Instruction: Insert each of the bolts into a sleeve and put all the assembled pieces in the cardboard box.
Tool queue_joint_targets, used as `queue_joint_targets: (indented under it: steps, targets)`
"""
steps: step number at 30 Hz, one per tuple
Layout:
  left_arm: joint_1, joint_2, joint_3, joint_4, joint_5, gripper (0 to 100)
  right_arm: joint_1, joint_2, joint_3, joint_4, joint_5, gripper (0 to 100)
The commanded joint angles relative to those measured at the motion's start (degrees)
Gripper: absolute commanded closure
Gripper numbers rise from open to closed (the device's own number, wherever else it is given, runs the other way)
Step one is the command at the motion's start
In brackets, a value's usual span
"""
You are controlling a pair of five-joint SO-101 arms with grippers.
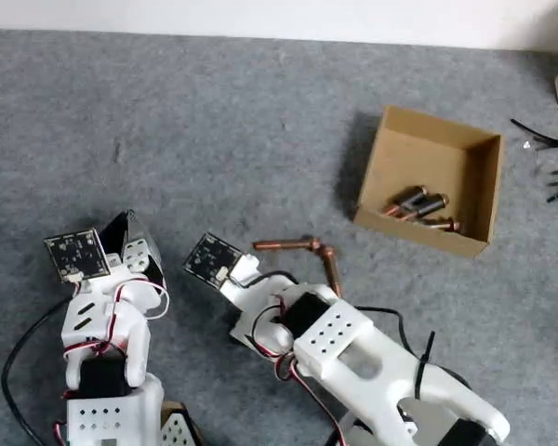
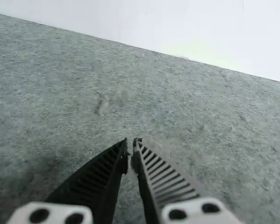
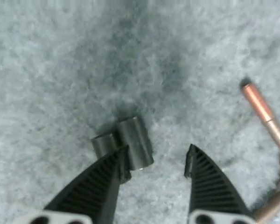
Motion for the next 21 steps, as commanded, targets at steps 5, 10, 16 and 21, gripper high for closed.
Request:
queue_joint_targets:
  steps: [5, 10, 16, 21]
  targets:
    - [-0.57, -0.57, 1.01, -1.32, -0.97, 96, -0.57, 0.66, -0.31, -1.27, 1.05, 81.8]
    - [0.22, -0.57, 1.01, -1.32, -1.05, 96, 6.20, 4.79, -0.66, -1.19, 0.00, 81.8]
    - [5.14, -0.13, 1.01, -1.14, -11.96, 96, 17.80, -2.42, -0.22, -1.36, -5.45, 81.8]
    - [10.33, -0.13, 1.01, -0.79, -19.34, 96, 22.90, -12.88, 6.46, -5.93, -5.45, 81.8]
